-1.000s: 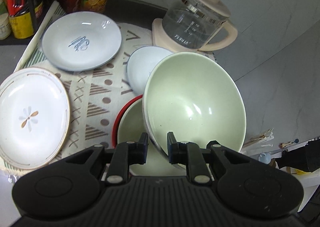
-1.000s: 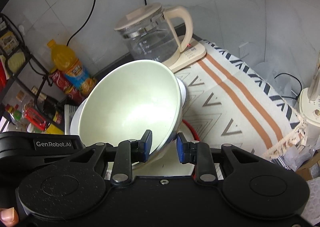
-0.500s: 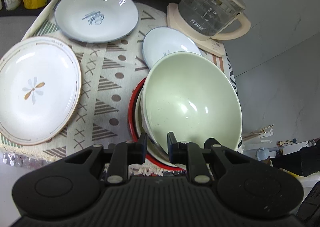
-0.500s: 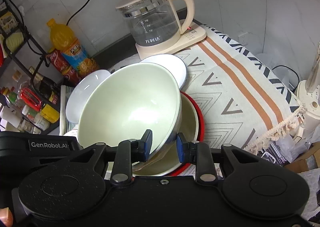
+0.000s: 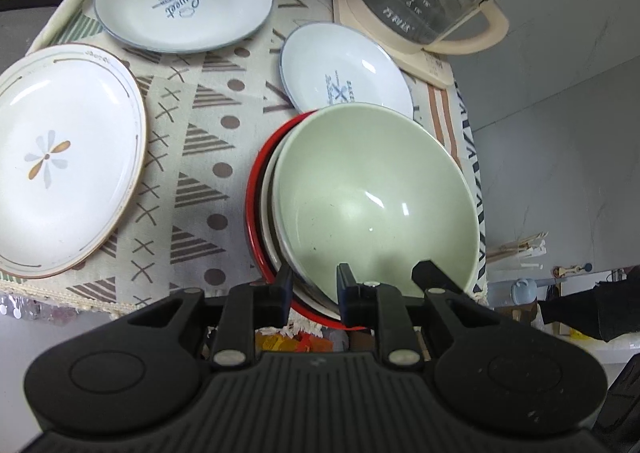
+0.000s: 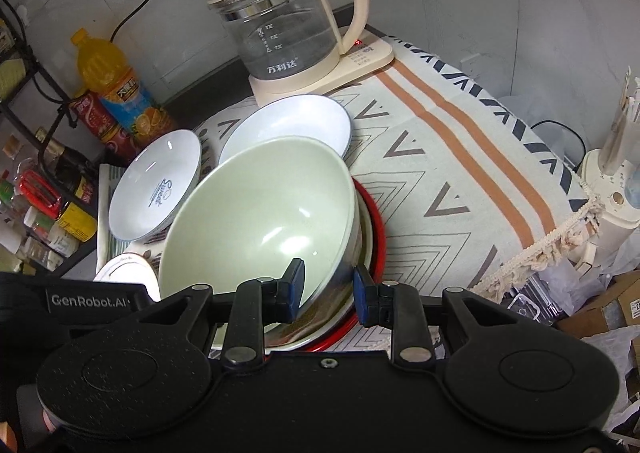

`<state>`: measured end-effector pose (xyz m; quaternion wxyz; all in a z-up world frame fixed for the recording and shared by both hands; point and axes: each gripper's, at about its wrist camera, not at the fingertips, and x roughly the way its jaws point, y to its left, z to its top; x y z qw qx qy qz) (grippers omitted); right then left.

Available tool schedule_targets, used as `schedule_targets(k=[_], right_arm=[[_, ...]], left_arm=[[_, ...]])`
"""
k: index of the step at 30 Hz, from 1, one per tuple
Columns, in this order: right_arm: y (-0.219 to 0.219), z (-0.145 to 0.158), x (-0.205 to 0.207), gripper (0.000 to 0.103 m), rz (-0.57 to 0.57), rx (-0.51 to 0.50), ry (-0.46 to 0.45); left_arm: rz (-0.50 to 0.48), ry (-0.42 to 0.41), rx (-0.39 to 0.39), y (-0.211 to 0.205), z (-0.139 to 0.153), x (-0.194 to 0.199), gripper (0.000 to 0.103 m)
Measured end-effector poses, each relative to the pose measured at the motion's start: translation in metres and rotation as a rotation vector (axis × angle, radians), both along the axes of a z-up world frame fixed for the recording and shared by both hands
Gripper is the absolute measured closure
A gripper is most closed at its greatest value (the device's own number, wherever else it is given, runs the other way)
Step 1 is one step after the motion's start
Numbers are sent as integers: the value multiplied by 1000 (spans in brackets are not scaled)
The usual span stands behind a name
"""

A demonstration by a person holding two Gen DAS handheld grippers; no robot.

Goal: Organize plates and bowls
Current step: 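Lower the small green bowl into the stack and open both grippers, then withdraw both grippers from the stack toward the flower-print plate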

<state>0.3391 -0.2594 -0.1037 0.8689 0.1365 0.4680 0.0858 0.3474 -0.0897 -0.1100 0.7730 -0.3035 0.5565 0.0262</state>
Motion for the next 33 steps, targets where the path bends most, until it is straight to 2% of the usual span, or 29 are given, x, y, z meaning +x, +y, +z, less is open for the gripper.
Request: schedule_targets(k=[11, 14, 22, 24, 26, 31, 33], right_arm=[[3, -7, 11, 78, -11, -28, 23], [2, -6, 11, 76, -17, -16, 30], [3, 2, 4, 76, -7, -34, 3], [3, 3, 0, 76, -8, -43, -4], [2, 3, -2, 75, -12, -44, -1], [2, 1, -10, 66, -19, -51, 13], [5, 0, -14, 61, -19, -52, 20]], left_arm=[[-6, 28, 11, 4, 6, 9, 81], [-13, 9, 22, 4, 10, 7, 77], [9, -25, 40, 12, 17, 4, 75], [29, -30, 55, 16, 18, 1, 68], [36, -32, 59, 18, 19, -1, 65], [38, -37, 69, 25, 22, -8, 62], [43, -42, 80, 28, 23, -13, 53]])
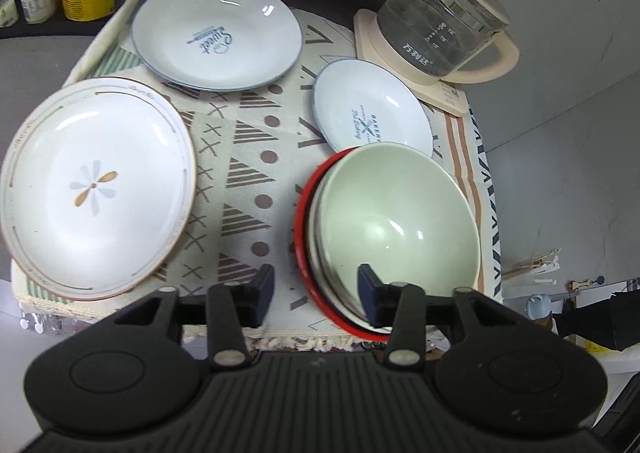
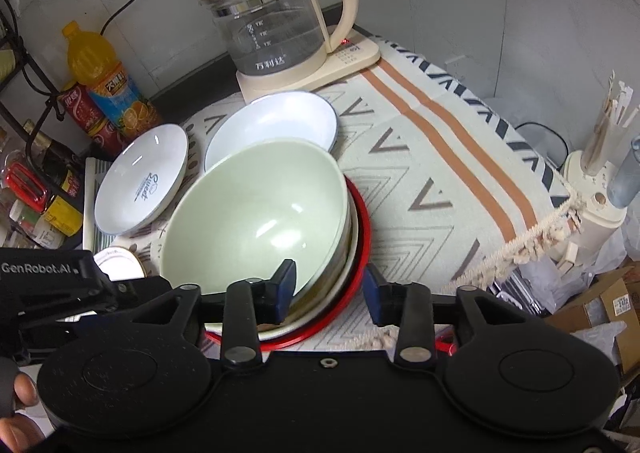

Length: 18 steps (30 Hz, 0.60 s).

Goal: Organize plates and bowls
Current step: 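Withdraw both grippers from the stack toward the flower-print plate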

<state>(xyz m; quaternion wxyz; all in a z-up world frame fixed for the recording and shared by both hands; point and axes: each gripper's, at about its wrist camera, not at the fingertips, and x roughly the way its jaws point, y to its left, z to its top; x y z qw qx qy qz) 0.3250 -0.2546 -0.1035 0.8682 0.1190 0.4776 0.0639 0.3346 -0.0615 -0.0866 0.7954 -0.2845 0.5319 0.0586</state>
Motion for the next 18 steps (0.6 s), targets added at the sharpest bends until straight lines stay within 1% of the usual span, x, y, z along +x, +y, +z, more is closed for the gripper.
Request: schedule_targets(k=[3, 9, 10, 12, 18], right_arm=[[6, -3, -7, 55, 15, -4, 10], [22, 1, -18, 48, 46, 7, 14], [24, 3, -21, 47, 49, 12, 8], [32, 9, -26, 42, 70, 9, -14], [58, 21, -29, 41, 146, 13, -46]], left_arm=[[12, -2, 13, 7, 0, -8, 46], [36, -5, 18, 24, 1, -25, 43], [40, -10, 17, 27, 1, -28, 43], [56, -16, 22, 34, 3, -34, 40], [123, -36, 48, 59, 11, -54, 31]])
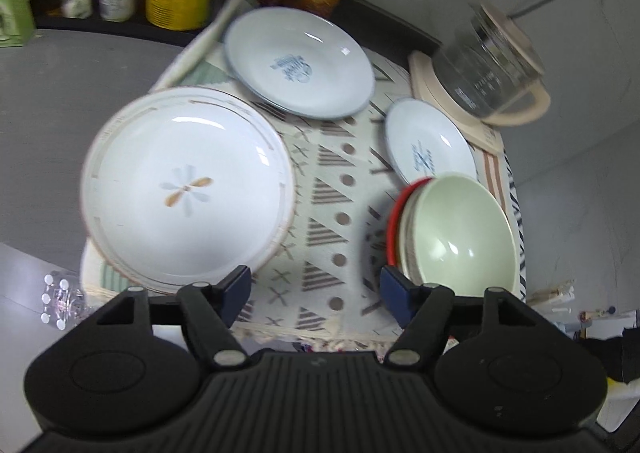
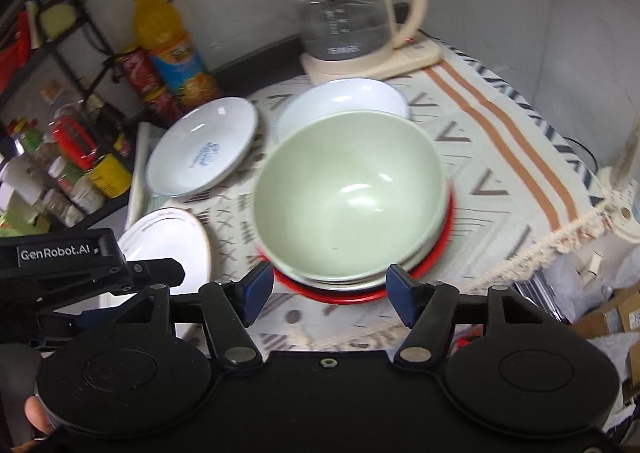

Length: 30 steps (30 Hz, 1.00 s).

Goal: Organize plates and bowls
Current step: 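Withdraw both grippers from the stack toward the flower-print plate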

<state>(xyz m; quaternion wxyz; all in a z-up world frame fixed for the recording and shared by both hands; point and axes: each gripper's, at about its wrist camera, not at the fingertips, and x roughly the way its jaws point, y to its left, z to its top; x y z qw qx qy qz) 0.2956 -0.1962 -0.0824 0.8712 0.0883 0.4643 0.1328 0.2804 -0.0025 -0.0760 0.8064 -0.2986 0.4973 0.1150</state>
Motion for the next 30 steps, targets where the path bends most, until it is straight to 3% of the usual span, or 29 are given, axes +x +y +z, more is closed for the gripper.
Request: schedule_targets(k=[5, 9, 18, 30], right_arm=[[24, 5, -3, 34, 61, 14, -15], [41, 7, -10, 24, 113, 18, -23], [68, 15, -10, 4, 207, 30, -42], [85, 16, 2, 0, 250, 35, -70]], left_arm=[[44, -8, 20, 19, 5, -15, 26], [83, -7, 31, 35, 6, -28, 18], [151, -13, 11, 65, 7, -53, 17], [243, -49, 9, 94, 5, -70, 17]])
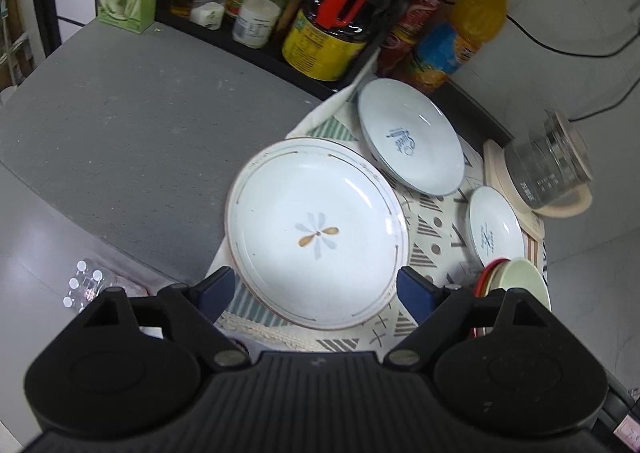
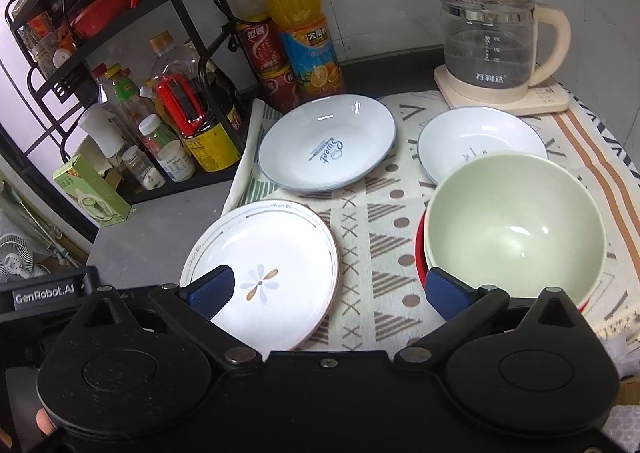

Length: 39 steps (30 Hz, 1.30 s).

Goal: Organize plates and bowls
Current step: 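Withdraw both grippers from the stack toward the flower-print plate, then close both grippers on the rim of the white 'Sweet' plate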

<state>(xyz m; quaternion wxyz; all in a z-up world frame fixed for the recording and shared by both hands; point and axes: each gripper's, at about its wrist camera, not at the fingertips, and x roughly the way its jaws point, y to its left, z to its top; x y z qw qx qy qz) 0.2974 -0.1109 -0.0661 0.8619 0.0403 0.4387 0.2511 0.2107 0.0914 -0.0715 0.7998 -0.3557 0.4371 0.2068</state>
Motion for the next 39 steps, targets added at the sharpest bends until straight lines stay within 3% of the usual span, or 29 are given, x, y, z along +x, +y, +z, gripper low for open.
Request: schedule_targets(k=[7, 15, 18, 22, 32, 35, 39], right_arm=[[16, -6, 20, 0, 27, 7, -7], [33, -12, 53, 0, 11, -4, 25], [41, -17, 68, 0, 12, 21, 66], [51, -23, 85, 1, 7, -20, 63], [58, -46, 129, 27, -58, -33, 137], [58, -54, 140, 37, -85, -19, 176], [61, -62, 153, 40, -117, -29, 196]], left_arm=[[12, 6, 35, 21, -2, 6, 17], [79, 16, 4, 51, -7, 25, 17], [76, 20, 7, 58, -10, 39, 17], [71, 4, -8, 66, -14, 58, 17], [21, -15, -47, 73, -32, 113, 22], [7, -14, -57, 73, -39, 130, 29], [-4, -15, -89, 75, -51, 154, 41]])
